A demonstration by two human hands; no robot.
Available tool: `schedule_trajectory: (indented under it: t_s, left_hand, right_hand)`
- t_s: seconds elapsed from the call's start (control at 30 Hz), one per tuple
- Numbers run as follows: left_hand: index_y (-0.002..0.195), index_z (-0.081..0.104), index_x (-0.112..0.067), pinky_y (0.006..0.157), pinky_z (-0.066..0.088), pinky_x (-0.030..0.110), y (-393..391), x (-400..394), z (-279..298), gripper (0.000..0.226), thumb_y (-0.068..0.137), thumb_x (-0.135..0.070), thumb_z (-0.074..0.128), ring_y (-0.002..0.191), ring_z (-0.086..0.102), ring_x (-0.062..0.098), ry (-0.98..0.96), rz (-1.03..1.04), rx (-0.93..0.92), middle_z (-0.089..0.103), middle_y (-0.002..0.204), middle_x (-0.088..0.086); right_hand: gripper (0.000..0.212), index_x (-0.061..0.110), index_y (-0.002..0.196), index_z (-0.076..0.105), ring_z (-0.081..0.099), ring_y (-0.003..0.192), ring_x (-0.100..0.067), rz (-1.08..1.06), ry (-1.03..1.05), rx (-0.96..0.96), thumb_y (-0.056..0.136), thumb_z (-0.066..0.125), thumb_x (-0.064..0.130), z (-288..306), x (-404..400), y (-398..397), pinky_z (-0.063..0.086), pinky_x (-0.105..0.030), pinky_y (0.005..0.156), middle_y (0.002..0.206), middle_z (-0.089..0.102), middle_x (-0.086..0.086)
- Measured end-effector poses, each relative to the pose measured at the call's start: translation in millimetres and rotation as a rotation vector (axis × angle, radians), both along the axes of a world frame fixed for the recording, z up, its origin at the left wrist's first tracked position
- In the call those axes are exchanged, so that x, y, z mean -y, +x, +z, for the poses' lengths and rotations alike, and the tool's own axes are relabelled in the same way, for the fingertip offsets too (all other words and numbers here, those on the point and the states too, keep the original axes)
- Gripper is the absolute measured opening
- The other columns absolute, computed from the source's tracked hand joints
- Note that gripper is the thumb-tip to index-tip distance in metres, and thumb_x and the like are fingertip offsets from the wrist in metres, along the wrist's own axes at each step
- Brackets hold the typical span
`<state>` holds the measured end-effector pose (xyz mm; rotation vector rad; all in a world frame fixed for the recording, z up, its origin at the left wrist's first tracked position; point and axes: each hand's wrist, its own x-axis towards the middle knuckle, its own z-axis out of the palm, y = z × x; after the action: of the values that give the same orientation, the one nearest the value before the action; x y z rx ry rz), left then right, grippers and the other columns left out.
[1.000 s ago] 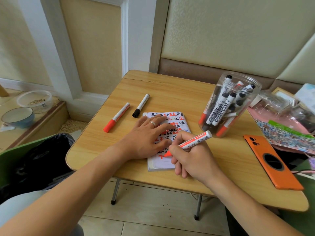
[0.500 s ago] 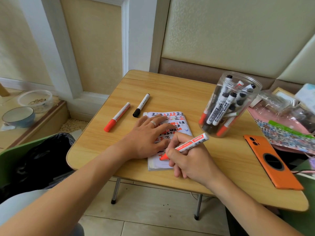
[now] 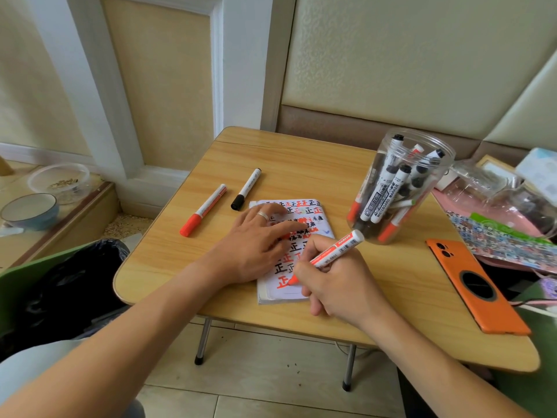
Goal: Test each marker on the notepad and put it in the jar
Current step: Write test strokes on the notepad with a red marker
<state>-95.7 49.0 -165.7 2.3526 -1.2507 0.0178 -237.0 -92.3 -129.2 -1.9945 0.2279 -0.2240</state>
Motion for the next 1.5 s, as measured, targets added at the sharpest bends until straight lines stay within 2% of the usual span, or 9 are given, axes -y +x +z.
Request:
schedule_trajectory:
  t_s: [0.13,0.33,0.6,0.73,0.93,1.07,1.2,1.3,1.5]
  left_hand:
    - [0.141,0.051,-0.047,0.100,0.031,0.041,-1.1,-0.9,-0.9,0.054,0.095,-0.052,0.021,0.108,0.031,0.013,-0.050,0.041,0.075,0.036,0.114,-0.009]
    - [0.143,0.049,-0.032,0.102,0.035,0.045,-2.5,-2.3,4.5,0.039,0.104,-0.032,0.046,0.118,0.043,0.014,-0.159,0.028,0.063,0.052,0.119,-0.012]
    - [0.111,0.061,-0.020,0.091,0.044,0.042,-6.7,-4.4,12.8,0.020,0.096,-0.024,0.049,0.105,0.052,0.011,-0.302,-0.063,-0.014,0.060,0.109,-0.012]
    - [0.107,0.059,-0.014,0.083,0.044,0.029,-10.1,-5.4,16.4,0.012,0.096,-0.009,0.057,0.096,0.054,0.012,-0.373,-0.073,-0.089,0.061,0.103,-0.007]
    - [0.107,0.056,-0.012,0.081,0.047,0.030,-14.2,-7.7,21.9,0.015,0.095,-0.004,0.060,0.095,0.059,0.016,-0.429,-0.124,-0.108,0.062,0.101,-0.004]
    - [0.107,0.056,-0.012,0.080,0.048,0.026,-15.7,-7.8,23.1,0.014,0.096,-0.005,0.062,0.095,0.059,0.013,-0.436,-0.140,-0.107,0.063,0.101,-0.004]
    - [0.108,0.055,-0.012,0.079,0.046,0.020,-14.1,-6.6,20.2,0.016,0.095,-0.005,0.062,0.095,0.058,0.009,-0.438,-0.117,-0.089,0.063,0.101,-0.005]
    - [0.109,0.055,-0.014,0.080,0.043,0.014,-12.9,-7.2,18.5,0.016,0.097,-0.008,0.062,0.097,0.056,0.005,-0.434,-0.097,-0.073,0.062,0.104,-0.007]
    - [0.112,0.057,-0.016,0.080,0.047,0.021,-10.3,-7.0,17.5,0.015,0.098,-0.019,0.060,0.097,0.059,0.007,-0.460,-0.122,-0.089,0.062,0.104,-0.010]
  right_hand:
    - [0.019,0.009,0.079,0.056,0.051,0.036,-0.023,-0.022,0.125,0.111,0.096,0.063,0.004,6.7,8.7,4.8,0.034,-0.019,0.037,0.058,0.061,-0.011]
    - [0.010,0.006,0.098,0.056,0.057,0.043,-0.023,-0.059,0.324,0.156,0.099,0.065,0.010,7.9,28.5,16.4,0.033,-0.023,0.033,0.076,0.067,-0.010]
    - [0.012,0.006,0.101,0.063,0.061,0.048,-0.025,0.013,0.200,0.161,0.094,0.072,0.009,1.9,26.6,19.9,0.035,-0.022,0.033,0.082,0.063,-0.033]
    - [0.010,0.008,0.100,0.065,0.063,0.049,-0.024,0.016,0.199,0.175,0.093,0.073,0.008,1.0,26.0,22.7,0.036,-0.023,0.034,0.071,0.066,-0.017]
    - [0.010,0.008,0.099,0.064,0.060,0.047,-0.021,0.064,0.242,0.179,0.094,0.072,0.008,-0.9,28.9,23.3,0.035,-0.022,0.034,0.074,0.066,-0.023]
    - [0.018,0.003,0.105,0.066,0.042,0.042,-0.010,0.081,0.251,0.126,0.090,0.075,0.009,-1.4,27.9,26.1,0.029,-0.017,0.038,0.054,0.055,0.005]
    - [0.043,0.015,0.114,0.067,0.055,0.052,-0.020,0.035,0.489,0.018,0.084,0.072,0.045,9.0,32.8,24.6,0.028,-0.020,0.036,0.088,0.068,-0.015]
    - [0.035,0.009,0.118,0.065,0.064,0.057,-0.027,-0.040,0.570,-0.019,0.099,0.059,0.038,14.2,44.2,22.1,0.030,-0.021,0.034,0.106,0.072,-0.015]
    - [0.011,0.008,0.098,0.072,0.049,0.050,-0.027,-0.014,0.261,0.074,0.092,0.074,0.017,0.2,49.9,27.0,0.034,-0.020,0.041,0.069,0.066,-0.011]
